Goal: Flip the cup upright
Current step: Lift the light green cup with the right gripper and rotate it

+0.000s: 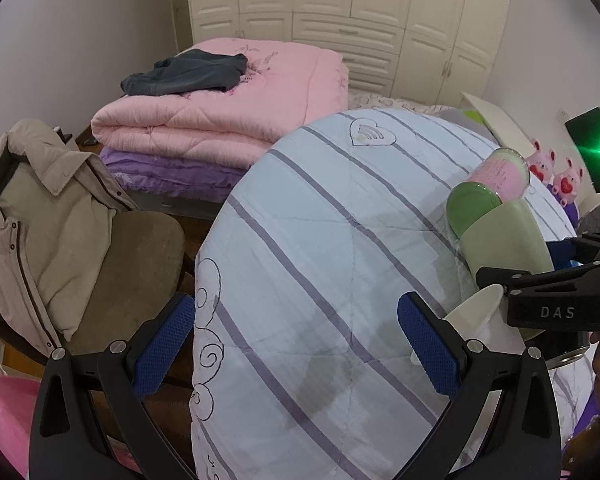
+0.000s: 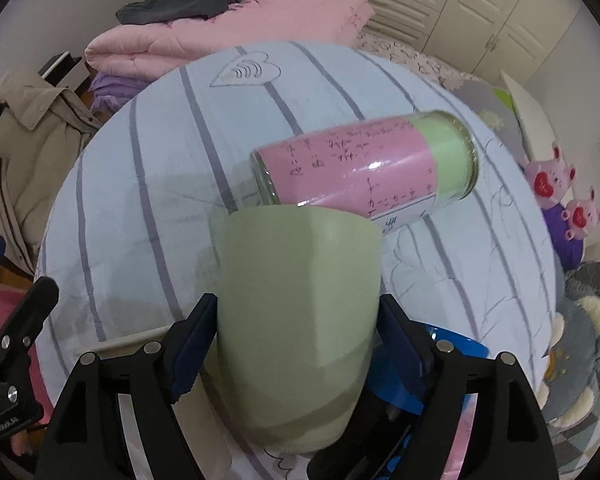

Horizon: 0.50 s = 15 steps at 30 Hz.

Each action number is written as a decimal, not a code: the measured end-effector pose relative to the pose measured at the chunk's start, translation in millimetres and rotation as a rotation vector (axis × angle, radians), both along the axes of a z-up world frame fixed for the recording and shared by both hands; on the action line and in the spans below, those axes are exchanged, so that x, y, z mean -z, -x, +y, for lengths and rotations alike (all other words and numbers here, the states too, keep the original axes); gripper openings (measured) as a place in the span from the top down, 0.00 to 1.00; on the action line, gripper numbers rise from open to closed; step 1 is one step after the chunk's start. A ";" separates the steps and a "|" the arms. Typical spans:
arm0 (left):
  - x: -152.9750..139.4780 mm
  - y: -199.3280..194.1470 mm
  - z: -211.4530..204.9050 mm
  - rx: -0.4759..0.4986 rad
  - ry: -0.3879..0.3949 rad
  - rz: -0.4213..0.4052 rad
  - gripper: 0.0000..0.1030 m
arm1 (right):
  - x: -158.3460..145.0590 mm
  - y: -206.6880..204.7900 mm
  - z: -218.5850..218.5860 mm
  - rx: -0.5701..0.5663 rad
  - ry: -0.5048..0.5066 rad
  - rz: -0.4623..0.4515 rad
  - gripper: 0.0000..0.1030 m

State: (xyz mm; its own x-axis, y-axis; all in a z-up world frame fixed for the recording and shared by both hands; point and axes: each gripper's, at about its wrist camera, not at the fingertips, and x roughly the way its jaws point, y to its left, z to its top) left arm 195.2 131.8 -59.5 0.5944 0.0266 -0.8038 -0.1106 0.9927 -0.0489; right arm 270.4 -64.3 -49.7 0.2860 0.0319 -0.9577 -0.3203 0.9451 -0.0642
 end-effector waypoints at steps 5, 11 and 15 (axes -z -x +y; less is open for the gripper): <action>2.9 -2.0 2.1 -0.008 -0.006 0.017 0.01 | 8.4 -6.1 -2.1 0.028 -0.054 0.050 0.22; 1.8 -1.3 1.6 -0.010 -0.005 0.014 0.01 | 5.1 -2.7 0.1 0.015 -0.050 0.047 0.24; -0.7 0.8 0.7 -0.007 -0.012 0.008 0.01 | 5.0 -2.1 0.2 0.014 -0.053 0.051 0.24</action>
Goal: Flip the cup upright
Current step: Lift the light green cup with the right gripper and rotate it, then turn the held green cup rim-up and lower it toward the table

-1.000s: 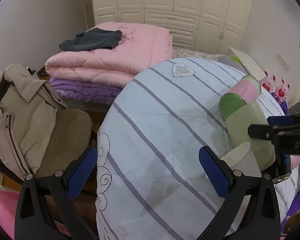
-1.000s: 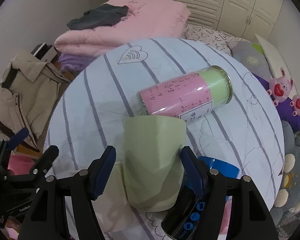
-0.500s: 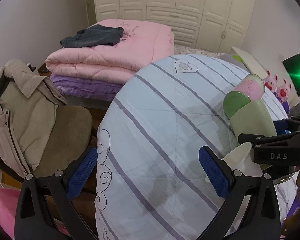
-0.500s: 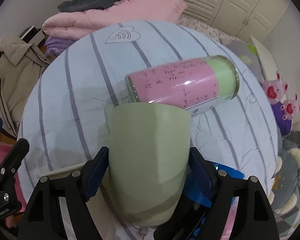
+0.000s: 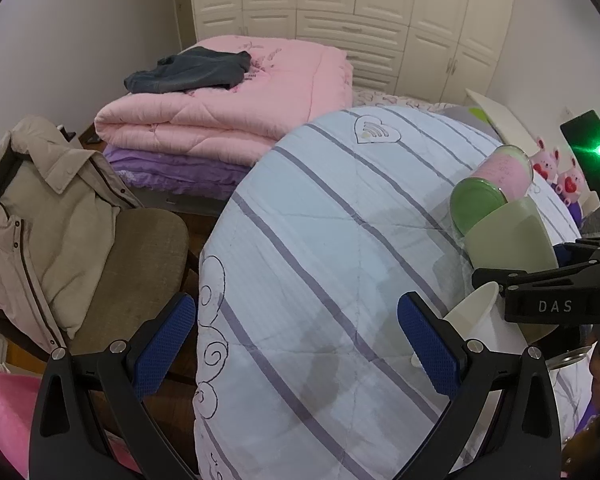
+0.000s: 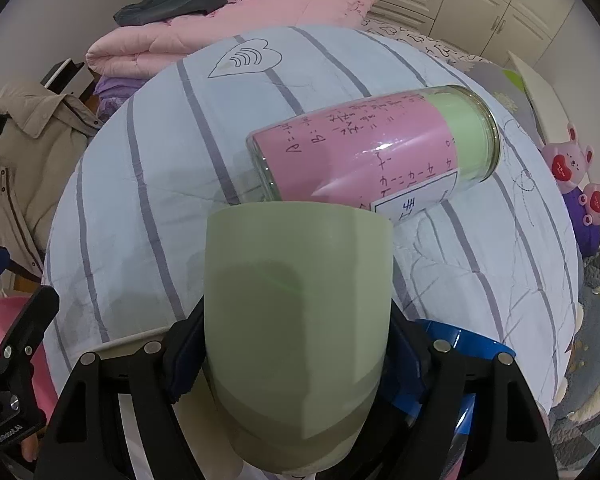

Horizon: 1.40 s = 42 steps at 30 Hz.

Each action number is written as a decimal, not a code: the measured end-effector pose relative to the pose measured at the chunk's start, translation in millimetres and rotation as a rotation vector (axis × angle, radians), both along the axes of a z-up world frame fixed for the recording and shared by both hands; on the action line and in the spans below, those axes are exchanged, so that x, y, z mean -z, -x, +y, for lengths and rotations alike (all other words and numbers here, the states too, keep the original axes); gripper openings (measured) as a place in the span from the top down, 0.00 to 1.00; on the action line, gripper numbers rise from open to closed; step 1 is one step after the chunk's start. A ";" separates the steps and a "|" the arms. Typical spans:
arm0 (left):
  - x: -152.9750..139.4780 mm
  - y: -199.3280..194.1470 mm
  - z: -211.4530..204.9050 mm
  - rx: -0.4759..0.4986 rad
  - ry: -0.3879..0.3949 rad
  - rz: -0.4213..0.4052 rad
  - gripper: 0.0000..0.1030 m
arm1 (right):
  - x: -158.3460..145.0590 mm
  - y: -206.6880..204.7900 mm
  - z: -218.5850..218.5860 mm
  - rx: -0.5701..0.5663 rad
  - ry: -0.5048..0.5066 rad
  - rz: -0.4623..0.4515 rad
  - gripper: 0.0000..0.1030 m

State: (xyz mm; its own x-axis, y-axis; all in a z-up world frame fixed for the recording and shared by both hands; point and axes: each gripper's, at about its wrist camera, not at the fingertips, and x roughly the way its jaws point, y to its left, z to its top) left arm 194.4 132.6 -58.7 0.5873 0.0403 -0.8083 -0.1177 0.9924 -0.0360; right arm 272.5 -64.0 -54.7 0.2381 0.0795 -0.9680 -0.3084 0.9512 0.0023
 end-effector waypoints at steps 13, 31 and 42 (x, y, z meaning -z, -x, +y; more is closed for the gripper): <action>-20.8 15.4 0.7 -0.014 -0.018 -0.045 0.01 | -18.3 6.4 6.7 -0.027 -0.025 -0.006 0.23; -47.9 38.3 -16.4 0.028 -0.026 -0.108 0.01 | -53.0 22.0 -19.0 0.032 -0.055 -0.053 0.24; -71.8 75.5 -28.1 0.068 -0.058 -0.157 0.01 | -83.8 92.2 -29.4 -0.074 -0.089 -0.022 0.24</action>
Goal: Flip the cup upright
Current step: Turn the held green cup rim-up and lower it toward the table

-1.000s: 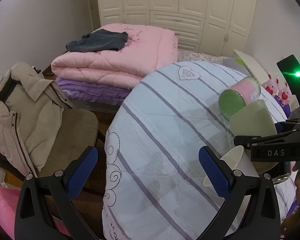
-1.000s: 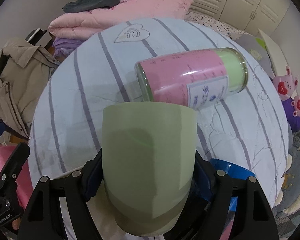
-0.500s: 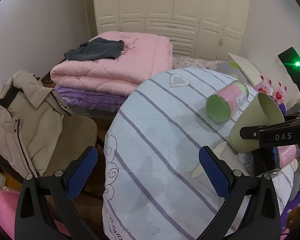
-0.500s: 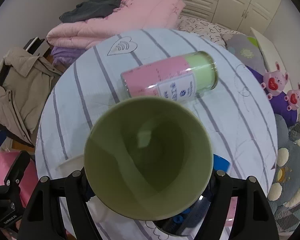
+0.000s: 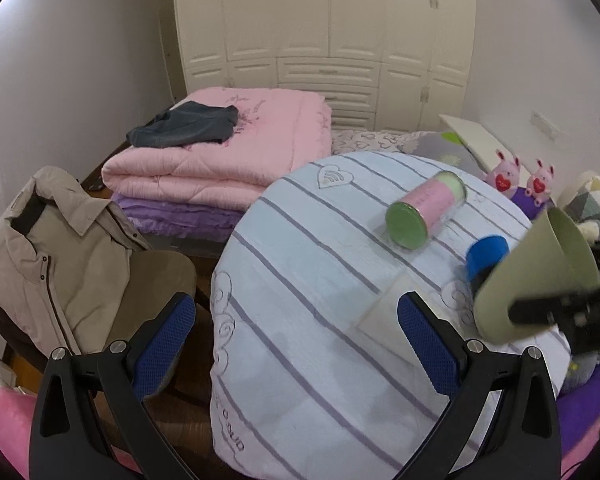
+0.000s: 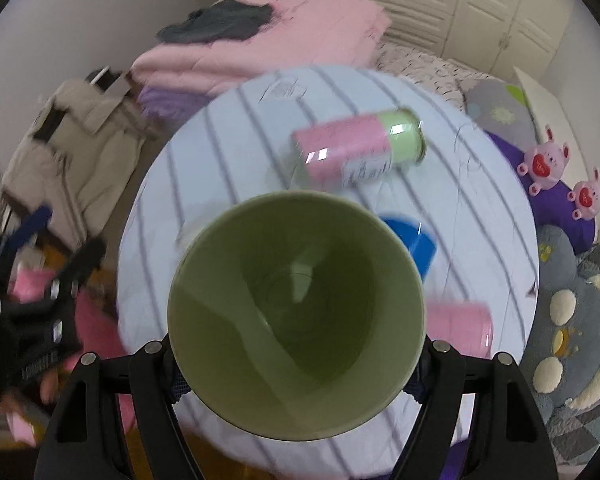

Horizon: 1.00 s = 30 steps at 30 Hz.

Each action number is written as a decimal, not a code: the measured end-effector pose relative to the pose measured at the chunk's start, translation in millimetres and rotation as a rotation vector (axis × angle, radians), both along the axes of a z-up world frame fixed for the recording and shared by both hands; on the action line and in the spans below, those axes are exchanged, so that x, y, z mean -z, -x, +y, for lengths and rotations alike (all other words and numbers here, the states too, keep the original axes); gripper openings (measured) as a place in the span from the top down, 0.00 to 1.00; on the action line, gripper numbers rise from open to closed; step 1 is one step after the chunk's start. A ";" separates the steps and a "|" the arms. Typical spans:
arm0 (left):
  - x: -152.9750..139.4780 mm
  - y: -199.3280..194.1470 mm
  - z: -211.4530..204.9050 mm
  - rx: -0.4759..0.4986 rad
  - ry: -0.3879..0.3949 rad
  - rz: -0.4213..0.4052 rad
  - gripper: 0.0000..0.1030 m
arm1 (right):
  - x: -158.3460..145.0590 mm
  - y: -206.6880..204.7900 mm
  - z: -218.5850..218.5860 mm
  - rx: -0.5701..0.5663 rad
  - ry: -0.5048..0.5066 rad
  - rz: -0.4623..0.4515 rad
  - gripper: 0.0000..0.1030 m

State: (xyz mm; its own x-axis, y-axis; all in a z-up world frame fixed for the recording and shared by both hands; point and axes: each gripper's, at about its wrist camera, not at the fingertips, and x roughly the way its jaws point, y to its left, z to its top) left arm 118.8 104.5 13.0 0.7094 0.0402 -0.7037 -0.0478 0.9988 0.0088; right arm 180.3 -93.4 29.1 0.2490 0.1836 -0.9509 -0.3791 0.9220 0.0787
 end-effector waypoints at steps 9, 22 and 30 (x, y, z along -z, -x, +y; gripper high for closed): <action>13.8 40.1 -13.7 0.031 -0.034 0.032 0.01 | 33.2 51.9 -12.0 -0.036 0.042 0.163 0.24; 28.9 46.8 -21.2 0.034 -0.041 0.081 0.01 | 74.7 21.6 -1.2 0.010 -0.001 0.182 0.24; 39.0 42.8 -26.5 0.034 -0.062 0.115 0.01 | 119.4 21.0 -3.1 0.101 -0.104 0.265 0.33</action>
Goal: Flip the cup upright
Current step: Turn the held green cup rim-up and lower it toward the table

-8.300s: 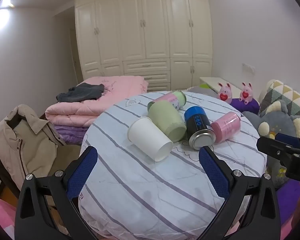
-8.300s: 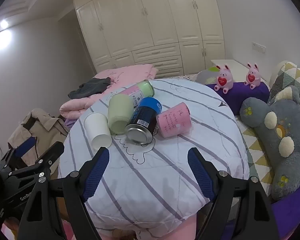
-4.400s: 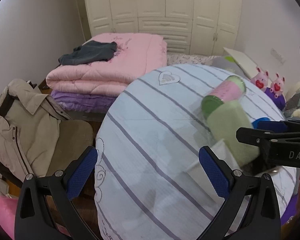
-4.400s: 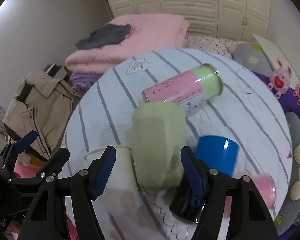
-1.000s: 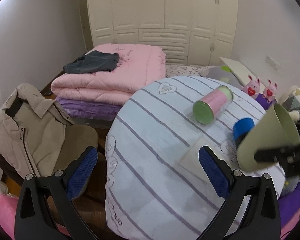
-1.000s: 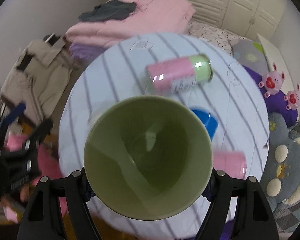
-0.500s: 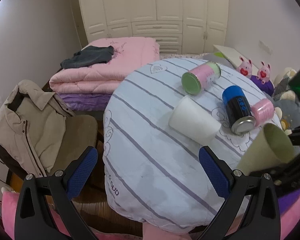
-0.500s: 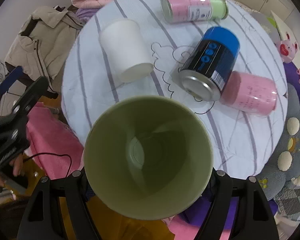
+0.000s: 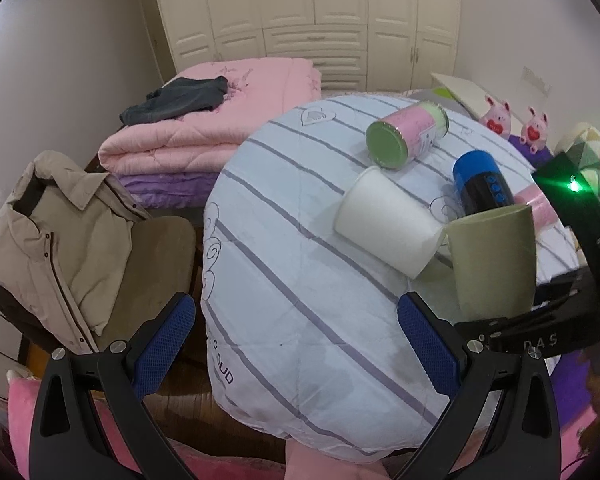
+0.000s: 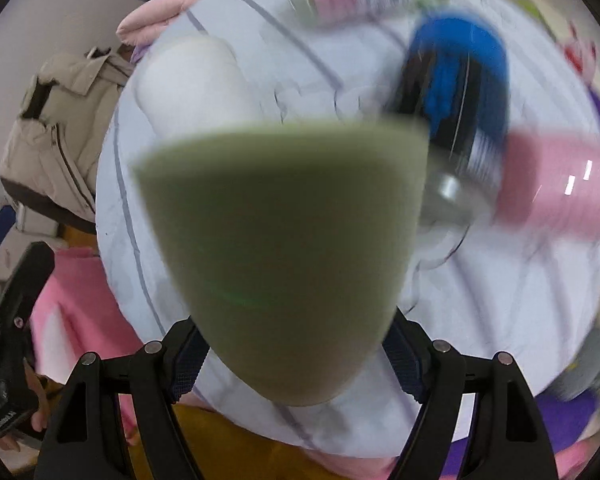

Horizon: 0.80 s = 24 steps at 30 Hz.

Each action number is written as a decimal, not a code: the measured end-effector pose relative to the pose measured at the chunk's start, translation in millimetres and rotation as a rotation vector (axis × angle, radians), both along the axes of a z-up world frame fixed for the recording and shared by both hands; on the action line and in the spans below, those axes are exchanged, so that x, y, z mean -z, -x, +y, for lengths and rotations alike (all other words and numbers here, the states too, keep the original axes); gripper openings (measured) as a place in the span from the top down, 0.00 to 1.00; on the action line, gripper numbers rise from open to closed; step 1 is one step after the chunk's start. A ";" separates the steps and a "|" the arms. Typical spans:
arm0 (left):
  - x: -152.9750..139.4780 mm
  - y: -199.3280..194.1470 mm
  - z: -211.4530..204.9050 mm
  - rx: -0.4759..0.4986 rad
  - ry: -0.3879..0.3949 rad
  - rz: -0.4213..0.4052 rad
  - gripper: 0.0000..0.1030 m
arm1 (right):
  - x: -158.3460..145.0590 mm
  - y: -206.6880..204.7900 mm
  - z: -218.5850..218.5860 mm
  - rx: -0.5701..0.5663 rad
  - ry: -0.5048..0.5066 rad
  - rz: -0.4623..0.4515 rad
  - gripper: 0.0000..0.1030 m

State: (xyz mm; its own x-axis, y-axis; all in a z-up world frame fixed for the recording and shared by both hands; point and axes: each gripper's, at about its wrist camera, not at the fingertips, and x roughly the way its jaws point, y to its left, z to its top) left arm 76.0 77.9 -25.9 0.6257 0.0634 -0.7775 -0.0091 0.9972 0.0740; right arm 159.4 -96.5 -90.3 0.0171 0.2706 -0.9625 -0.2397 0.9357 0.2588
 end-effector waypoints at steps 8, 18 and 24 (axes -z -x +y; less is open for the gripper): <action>-2.1 -0.3 -8.1 0.018 -0.002 0.003 0.01 | -12.8 17.9 -2.6 0.060 -0.054 -0.067 0.33; -2.6 2.1 -13.5 0.038 0.030 0.021 0.01 | -5.2 46.6 -9.5 0.106 -0.039 -0.051 0.33; -8.6 2.9 -27.6 0.055 0.082 0.033 0.01 | -20.4 45.3 -21.7 0.091 -0.032 -0.064 0.22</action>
State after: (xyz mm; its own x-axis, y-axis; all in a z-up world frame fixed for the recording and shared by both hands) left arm 73.1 50.3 -17.3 0.6006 -0.0351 -0.7988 0.0472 0.9989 -0.0084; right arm 114.0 -118.3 -69.9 0.1037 0.2955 -0.9497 -0.1714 0.9459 0.2756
